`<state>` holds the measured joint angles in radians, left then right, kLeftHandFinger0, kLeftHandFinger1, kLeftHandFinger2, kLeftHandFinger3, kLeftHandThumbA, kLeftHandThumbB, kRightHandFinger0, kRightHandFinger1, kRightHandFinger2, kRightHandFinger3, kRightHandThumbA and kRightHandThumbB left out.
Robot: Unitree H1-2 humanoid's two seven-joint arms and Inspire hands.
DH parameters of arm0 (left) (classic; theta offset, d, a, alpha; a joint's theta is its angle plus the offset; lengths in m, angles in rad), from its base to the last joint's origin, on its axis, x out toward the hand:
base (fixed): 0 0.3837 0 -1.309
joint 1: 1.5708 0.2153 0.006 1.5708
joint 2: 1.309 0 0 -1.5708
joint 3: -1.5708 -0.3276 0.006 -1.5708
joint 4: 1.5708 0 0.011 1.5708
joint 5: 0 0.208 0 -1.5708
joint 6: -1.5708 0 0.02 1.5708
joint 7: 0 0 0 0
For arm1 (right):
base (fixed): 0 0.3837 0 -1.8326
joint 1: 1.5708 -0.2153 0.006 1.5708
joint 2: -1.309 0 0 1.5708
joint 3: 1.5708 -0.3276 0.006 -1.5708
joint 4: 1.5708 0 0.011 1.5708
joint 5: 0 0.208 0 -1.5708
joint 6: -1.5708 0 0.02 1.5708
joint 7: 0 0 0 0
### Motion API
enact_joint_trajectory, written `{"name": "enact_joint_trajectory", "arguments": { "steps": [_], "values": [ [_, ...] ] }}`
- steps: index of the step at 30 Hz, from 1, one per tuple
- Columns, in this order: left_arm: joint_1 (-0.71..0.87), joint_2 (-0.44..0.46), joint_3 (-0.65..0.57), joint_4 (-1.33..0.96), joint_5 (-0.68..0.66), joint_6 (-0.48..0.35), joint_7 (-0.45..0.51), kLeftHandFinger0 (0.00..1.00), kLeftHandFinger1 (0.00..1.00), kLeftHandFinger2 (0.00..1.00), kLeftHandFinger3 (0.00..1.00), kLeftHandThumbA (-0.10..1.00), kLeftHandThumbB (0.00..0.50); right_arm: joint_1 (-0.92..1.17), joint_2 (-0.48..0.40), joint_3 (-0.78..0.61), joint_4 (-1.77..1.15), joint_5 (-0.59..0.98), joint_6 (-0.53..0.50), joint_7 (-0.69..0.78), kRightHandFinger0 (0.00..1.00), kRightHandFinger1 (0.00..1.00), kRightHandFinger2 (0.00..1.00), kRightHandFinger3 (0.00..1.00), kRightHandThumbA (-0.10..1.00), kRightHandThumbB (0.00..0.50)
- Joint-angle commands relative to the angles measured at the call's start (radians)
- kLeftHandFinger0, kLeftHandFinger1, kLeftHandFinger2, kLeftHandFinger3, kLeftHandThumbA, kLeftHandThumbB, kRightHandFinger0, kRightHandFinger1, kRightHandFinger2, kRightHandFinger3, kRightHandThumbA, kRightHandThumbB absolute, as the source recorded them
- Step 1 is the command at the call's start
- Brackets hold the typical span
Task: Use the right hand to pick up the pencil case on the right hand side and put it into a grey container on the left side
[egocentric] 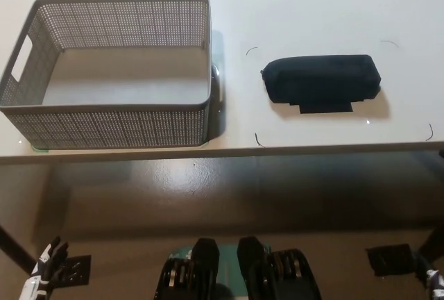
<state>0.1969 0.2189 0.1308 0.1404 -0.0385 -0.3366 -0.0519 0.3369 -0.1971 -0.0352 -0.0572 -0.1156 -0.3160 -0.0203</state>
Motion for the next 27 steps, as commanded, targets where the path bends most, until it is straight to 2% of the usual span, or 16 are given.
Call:
{"name": "enact_joint_trajectory", "arguments": {
  "steps": [1,4,6,8,9,13,17,19,20,24,25,27],
  "values": [
    [0.001,0.036,0.028,-0.027,-0.031,-0.133,-0.029,0.96,1.00,1.00,1.00,1.00,0.259,0.054,-0.035,-0.059,-0.209,-0.082,-0.154,-0.058,1.00,1.00,1.00,1.00,0.85,0.276],
    [0.000,0.035,0.028,-0.030,-0.031,-0.133,-0.029,0.96,1.00,1.00,0.98,1.00,0.259,0.076,-0.033,-0.095,-0.273,-0.084,-0.154,-0.049,1.00,1.00,1.00,1.00,0.87,0.293],
    [0.002,0.037,0.024,-0.032,-0.028,-0.133,-0.029,0.97,1.00,1.00,0.98,1.00,0.277,0.098,-0.046,-0.123,-0.343,-0.078,-0.130,-0.035,1.00,1.00,1.00,1.00,0.87,0.295],
    [-0.002,0.039,0.023,-0.028,-0.024,-0.133,-0.031,0.98,1.00,1.00,0.98,1.00,0.269,0.103,-0.052,-0.155,-0.388,-0.097,-0.109,-0.036,1.00,1.00,1.00,1.00,0.89,0.330],
    [-0.004,0.039,0.023,-0.027,-0.020,-0.133,-0.030,0.98,1.00,1.00,0.98,1.00,0.262,0.100,-0.057,-0.168,-0.402,-0.105,-0.106,-0.035,1.00,1.00,1.00,1.00,0.89,0.323],
    [-0.006,0.041,0.020,-0.025,-0.013,-0.133,-0.034,0.98,1.00,1.00,0.98,1.00,0.250,0.044,-0.120,-0.213,-0.487,-0.118,-0.026,0.008,1.00,1.00,1.00,1.00,0.84,0.396],
    [-0.002,0.041,0.014,-0.032,0.001,-0.133,-0.034,0.98,1.00,1.00,0.98,1.00,0.253,-0.065,-0.195,-0.234,-0.508,-0.172,0.012,0.043,1.00,1.00,1.00,1.00,0.80,0.423],
    [0.001,0.042,0.011,-0.033,0.006,-0.133,-0.036,0.98,1.00,1.00,0.99,1.00,0.243,-0.108,-0.221,-0.238,-0.520,-0.198,0.065,0.064,1.00,1.00,1.00,1.00,0.83,0.463],
    [0.001,0.041,0.010,-0.028,0.009,-0.133,-0.034,0.98,1.00,1.00,0.99,1.00,0.249,-0.164,-0.264,-0.229,-0.540,-0.205,0.141,0.109,1.00,1.00,1.00,1.00,0.83,0.464],
    [0.011,0.040,0.006,-0.028,0.008,-0.133,-0.039,0.98,1.00,1.00,0.99,1.00,0.236,-0.268,-0.350,-0.194,-0.551,-0.178,0.298,0.208,1.00,1.00,1.00,1.00,0.88,0.490],
    [0.012,0.043,0.005,-0.029,0.011,-0.133,-0.041,0.98,1.00,1.00,0.99,1.00,0.226,-0.342,-0.383,-0.170,-0.546,-0.206,0.366,0.257,1.00,1.00,1.00,1.00,0.93,0.500],
    [0.014,0.044,0.003,-0.029,0.000,-0.133,-0.050,0.98,1.00,1.00,0.99,1.00,0.233,-0.420,-0.405,-0.137,-0.531,-0.271,0.411,0.302,1.00,1.00,1.00,1.00,0.95,0.500]
  ]
}}
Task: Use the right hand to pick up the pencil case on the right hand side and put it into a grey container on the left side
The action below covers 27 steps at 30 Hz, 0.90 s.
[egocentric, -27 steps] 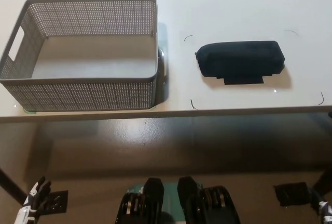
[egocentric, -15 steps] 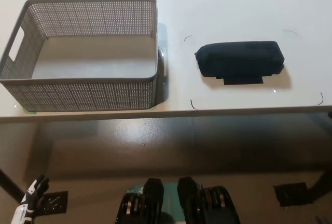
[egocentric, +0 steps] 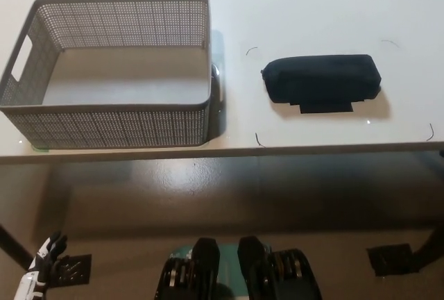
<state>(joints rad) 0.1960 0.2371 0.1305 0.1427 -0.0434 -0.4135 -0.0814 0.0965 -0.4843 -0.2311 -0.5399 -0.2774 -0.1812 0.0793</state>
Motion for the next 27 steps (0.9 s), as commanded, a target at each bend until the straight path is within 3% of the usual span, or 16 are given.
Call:
{"name": "enact_joint_trajectory", "arguments": {
  "steps": [1,7,9,17,19,25,27],
  "values": [
    [0.015,0.026,0.002,-0.031,0.002,-0.056,-0.023,0.99,1.00,1.00,0.99,1.00,0.244,-0.215,-0.126,0.075,-0.040,-0.134,0.295,0.223,1.00,1.00,1.00,1.00,0.95,0.500],
    [0.021,0.022,-0.006,-0.030,0.005,-0.056,-0.022,1.00,1.00,1.00,0.97,1.00,0.279,-0.482,-0.172,0.225,0.079,-0.261,0.389,0.369,1.00,1.00,1.00,1.00,0.83,0.500],
    [0.026,0.019,-0.010,-0.032,-0.002,-0.056,-0.028,1.00,1.00,1.00,0.97,1.00,0.264,-0.549,-0.175,0.269,0.138,-0.284,0.389,0.391,1.00,1.00,1.00,1.00,0.79,0.500],
    [0.030,0.015,-0.021,-0.036,-0.023,-0.056,-0.046,1.00,1.00,1.00,0.97,1.00,0.269,-0.777,-0.158,0.446,0.407,-0.385,0.385,0.451,1.00,1.00,1.00,1.00,0.85,0.500],
    [0.031,0.018,-0.023,-0.040,-0.010,-0.056,-0.045,1.00,1.00,1.00,0.98,1.00,0.246,-0.830,-0.150,0.489,0.464,-0.404,0.391,0.468,1.00,1.00,1.00,1.00,0.87,0.500],
    [0.028,0.013,-0.027,-0.025,-0.012,-0.056,-0.047,1.00,1.00,1.00,0.98,1.00,0.269,-0.945,-0.115,0.597,0.614,-0.460,0.416,0.491,1.00,1.00,1.00,1.00,0.84,0.500],
    [0.025,0.016,-0.025,-0.031,0.001,-0.056,-0.044,1.00,1.00,1.00,0.97,1.00,0.246,-0.972,-0.100,0.625,0.665,-0.466,0.418,0.491,1.00,1.00,1.00,1.00,0.84,0.500]
  ]
}}
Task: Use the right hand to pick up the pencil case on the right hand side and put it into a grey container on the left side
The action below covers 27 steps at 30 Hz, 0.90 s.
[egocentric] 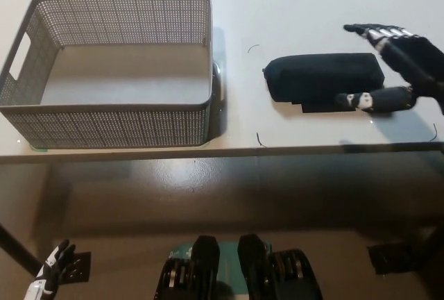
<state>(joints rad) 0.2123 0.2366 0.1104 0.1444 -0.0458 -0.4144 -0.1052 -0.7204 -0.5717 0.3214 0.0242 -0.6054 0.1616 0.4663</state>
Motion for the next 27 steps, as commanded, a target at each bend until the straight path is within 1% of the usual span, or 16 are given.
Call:
{"name": "enact_joint_trajectory", "arguments": {
  "steps": [1,4,6,8,10,12,13,20,23,26,27],
  "values": [
    [0.007,0.016,-0.005,-0.030,0.006,-0.056,-0.019,1.00,1.00,1.00,0.97,1.00,0.252,-0.173,-0.005,0.087,0.131,-0.141,0.080,0.107,1.00,1.00,1.00,1.00,0.85,0.500],
    [0.009,0.015,-0.006,-0.023,-0.005,-0.056,-0.026,1.00,1.00,1.00,0.96,1.00,0.260,-0.200,0.015,0.117,0.195,-0.151,0.094,0.101,1.00,1.00,1.00,1.00,0.85,0.500],
    [0.008,0.015,-0.009,-0.024,0.003,-0.056,-0.024,1.00,1.00,1.00,0.96,1.00,0.251,-0.227,0.035,0.140,0.275,-0.155,0.093,0.089,1.00,1.00,1.00,1.00,0.85,0.500],
    [0.005,0.018,-0.010,-0.025,0.009,-0.056,-0.026,1.00,1.00,1.00,0.97,1.00,0.251,-0.253,0.064,0.162,0.390,-0.160,0.064,0.042,1.00,1.00,1.00,1.00,0.86,0.500],
    [0.004,0.018,-0.013,-0.023,0.011,-0.056,-0.026,1.00,1.00,1.00,0.97,1.00,0.257,-0.272,0.080,0.178,0.446,-0.166,0.065,0.034,1.00,1.00,1.00,1.00,0.86,0.500],
    [0.002,0.018,-0.016,-0.018,0.014,-0.056,-0.026,1.00,1.00,1.00,0.97,1.00,0.255,-0.288,0.096,0.189,0.507,-0.172,0.060,0.018,1.00,1.00,1.00,1.00,0.85,0.500],
    [0.002,0.017,-0.018,-0.017,0.015,-0.056,-0.026,1.00,1.00,1.00,0.97,1.00,0.256,-0.301,0.108,0.195,0.539,-0.174,0.062,0.015,1.00,1.00,1.00,1.00,0.83,0.500],
    [0.000,0.017,-0.023,-0.011,0.015,-0.056,-0.028,1.00,1.00,1.00,0.96,1.00,0.263,-0.351,0.163,0.211,0.650,-0.174,0.064,-0.008,1.00,1.00,1.00,1.00,0.81,0.500],
    [-0.001,0.017,-0.028,-0.015,0.023,-0.056,-0.027,1.00,1.00,1.00,0.96,1.00,0.263,-0.359,0.172,0.210,0.663,-0.174,0.067,-0.006,1.00,1.00,1.00,1.00,0.80,0.500],
    [0.000,0.019,-0.031,-0.012,0.025,-0.056,-0.029,1.00,1.00,1.00,0.96,1.00,0.283,-0.360,0.177,0.207,0.657,-0.179,0.072,-0.004,1.00,1.00,1.00,1.00,0.81,0.500],
    [-0.001,0.021,-0.031,-0.011,0.025,-0.056,-0.031,1.00,1.00,1.00,0.96,1.00,0.280,-0.359,0.177,0.206,0.647,-0.181,0.075,-0.003,1.00,1.00,1.00,1.00,0.81,0.500]
  ]
}}
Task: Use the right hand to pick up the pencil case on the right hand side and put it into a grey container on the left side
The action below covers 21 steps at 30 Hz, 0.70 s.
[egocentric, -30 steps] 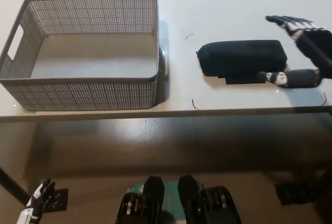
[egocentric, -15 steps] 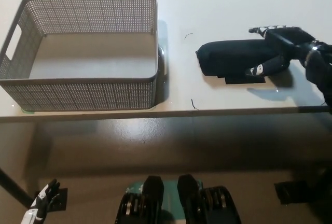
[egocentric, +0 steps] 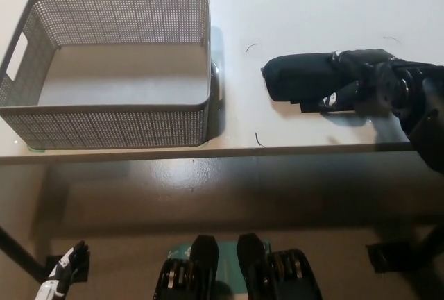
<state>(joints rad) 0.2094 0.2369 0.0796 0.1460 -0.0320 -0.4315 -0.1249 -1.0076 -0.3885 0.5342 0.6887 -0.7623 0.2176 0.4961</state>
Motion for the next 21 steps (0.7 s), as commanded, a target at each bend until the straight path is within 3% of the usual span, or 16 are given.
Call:
{"name": "enact_joint_trajectory", "arguments": {
  "steps": [1,21],
  "values": [
    [0.001,0.023,-0.001,-0.013,0.011,-0.039,-0.011,1.00,1.00,1.00,0.97,1.00,0.282,-0.069,-0.008,-0.009,-0.027,-0.022,0.023,-0.030,1.00,1.00,1.00,1.00,0.81,0.500],
    [0.000,0.033,-0.007,-0.005,0.016,-0.038,-0.015,1.00,1.00,1.00,0.96,1.00,0.323,-0.112,-0.025,0.004,-0.085,-0.039,0.034,0.027,1.00,1.00,1.00,1.00,0.82,0.500]
  ]
}}
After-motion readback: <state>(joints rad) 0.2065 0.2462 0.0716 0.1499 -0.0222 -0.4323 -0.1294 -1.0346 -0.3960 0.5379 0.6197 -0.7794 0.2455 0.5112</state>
